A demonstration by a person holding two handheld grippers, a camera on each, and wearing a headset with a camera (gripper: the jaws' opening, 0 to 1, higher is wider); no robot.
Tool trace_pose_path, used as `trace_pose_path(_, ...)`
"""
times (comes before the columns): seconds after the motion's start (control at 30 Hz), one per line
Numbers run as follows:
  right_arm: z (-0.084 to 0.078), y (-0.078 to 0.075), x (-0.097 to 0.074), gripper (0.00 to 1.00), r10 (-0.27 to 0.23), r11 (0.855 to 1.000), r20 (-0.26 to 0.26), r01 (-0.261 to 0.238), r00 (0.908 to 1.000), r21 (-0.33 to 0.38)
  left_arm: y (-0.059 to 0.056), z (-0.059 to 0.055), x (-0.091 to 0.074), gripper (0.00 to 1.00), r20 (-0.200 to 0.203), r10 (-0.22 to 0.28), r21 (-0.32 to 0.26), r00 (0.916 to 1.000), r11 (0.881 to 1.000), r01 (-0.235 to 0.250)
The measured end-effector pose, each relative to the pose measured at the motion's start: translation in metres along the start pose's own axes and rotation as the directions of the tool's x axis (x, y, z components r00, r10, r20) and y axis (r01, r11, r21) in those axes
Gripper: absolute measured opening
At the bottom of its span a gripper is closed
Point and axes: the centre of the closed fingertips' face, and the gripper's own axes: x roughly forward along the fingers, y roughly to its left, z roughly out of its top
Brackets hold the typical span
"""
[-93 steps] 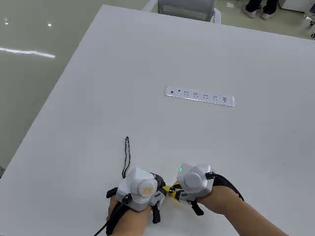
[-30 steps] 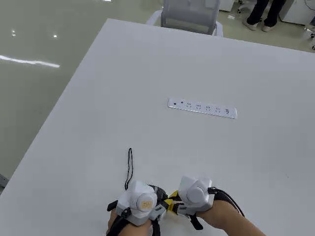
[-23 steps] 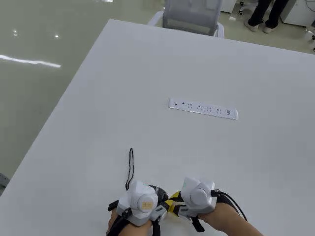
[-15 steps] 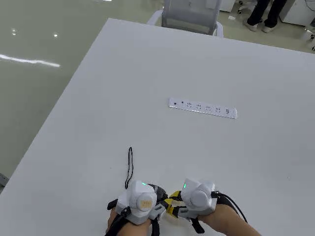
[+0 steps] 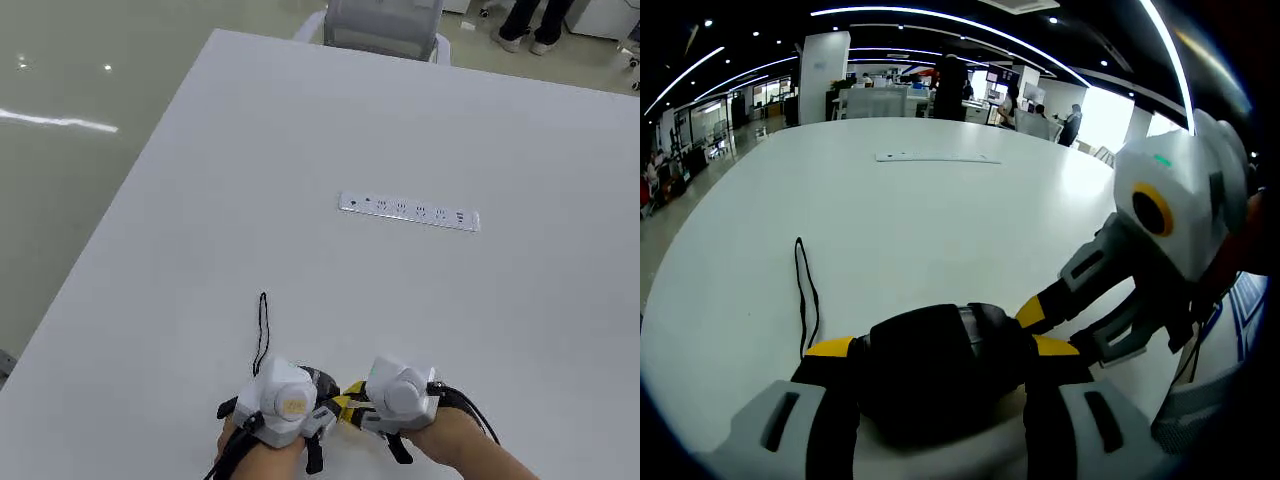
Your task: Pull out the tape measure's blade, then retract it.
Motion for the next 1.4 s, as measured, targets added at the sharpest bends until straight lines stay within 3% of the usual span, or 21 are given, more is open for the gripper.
trace_pose_path(0.43, 0.001, 0.001, 0.000, 0.14, 0.008, 1.000, 0.011, -0.008, 0.9999, -0.010, 0.000, -0.001, 0.000, 0.64, -0.004, -0.003, -0.005, 1.0000, 1.000, 0.003)
trace_pose_path(0.5, 0.002, 0.002, 0.000, 0.17, 0.007, 1.000, 0.018, -0.008, 0.9998, 0.028, 0.000, 0.000, 0.000, 0.65, -0.010, -0.006, -0.005, 0.9999, 1.000, 0.006)
trace_pose_path(0.6, 0.002, 0.001, 0.001, 0.43, -0.016, 1.000, 0.028, 0.016, 0.9995, -0.001, 0.000, 0.000, -0.001, 0.65, -0.018, -0.011, -0.011, 0.9998, 1.000, 0.011)
trace_pose_path(0.63, 0.000, -0.001, 0.002, 0.47, -0.020, 1.000, 0.023, 0.020, 0.9995, -0.002, 0.000, 0.000, -0.001, 0.65, -0.016, -0.015, -0.013, 0.9998, 1.000, 0.015)
trace_pose_path(0.83, -0.004, -0.005, -0.005, 0.54, -0.036, 0.998, 0.030, 0.034, 0.9989, 0.047, -0.001, -0.001, -0.002, 0.65, -0.022, -0.036, -0.017, 0.9991, 0.999, 0.036)
trace_pose_path(0.97, -0.004, -0.009, -0.010, 0.67, -0.055, 0.995, 0.041, 0.051, 0.9976, 0.090, 0.001, 0.004, -0.007, 0.65, -0.001, -0.061, -0.065, 0.9982, 0.996, 0.060)
trace_pose_path(1.07, -0.003, -0.008, -0.015, 0.69, -0.055, 0.992, 0.056, 0.048, 0.9969, 0.120, 0.004, 0.013, -0.010, 0.75, 0.039, -0.080, -0.082, 0.9961, 0.993, 0.083)
trace_pose_path(1.1, -0.003, -0.009, -0.017, 0.72, -0.062, 0.991, 0.059, 0.055, 0.9963, 0.124, 0.000, 0.018, -0.011, 0.76, 0.067, -0.119, -0.075, 0.9906, 0.989, 0.124)
trace_pose_path(1.13, -0.003, -0.009, -0.018, 0.74, -0.067, 0.990, 0.060, 0.059, 0.9960, 0.129, 0.004, 0.017, -0.013, 0.74, 0.056, -0.114, -0.067, 0.9919, 0.991, 0.118)
trace_pose_path(1.17, -0.003, -0.010, -0.019, 0.78, -0.071, 0.989, 0.062, 0.063, 0.9955, 0.135, 0.007, 0.019, -0.014, 0.75, 0.069, -0.115, -0.045, 0.9910, 0.992, 0.118)
trace_pose_path(1.2, -0.003, -0.010, -0.021, 0.81, -0.077, 0.988, 0.066, 0.067, 0.9949, 0.141, 0.006, 0.026, -0.015, 0.77, 0.113, -0.145, -0.035, 0.9829, 0.988, 0.150)
trace_pose_path(1.23, -0.004, -0.011, -0.022, 0.84, -0.081, 0.986, 0.066, 0.071, 0.9945, 0.148, 0.006, 0.026, -0.017, 0.80, 0.116, -0.165, -0.058, 0.9795, 0.983, 0.172)
trace_pose_path(1.3, -0.005, -0.012, -0.027, 0.89, -0.097, 0.984, 0.066, 0.085, 0.9932, 0.160, 0.018, 0.026, -0.018, 0.94, 0.116, -0.155, -0.065, 0.9810, 0.984, 0.164)
trace_pose_path(1.33, -0.006, -0.012, -0.029, 0.92, -0.105, 0.982, 0.063, 0.093, 0.9924, 0.165, 0.016, 0.029, -0.019, 0.99, 0.139, -0.185, -0.065, 0.9729, 0.979, 0.195)
trace_pose_path(1.4, -0.012, -0.017, -0.036, 1.00, -0.149, 0.975, 0.041, 0.140, 0.9879, 0.174, 0.022, 0.024, -0.022, 0.99, 0.114, -0.202, -0.039, 0.9726, 0.977, 0.208)
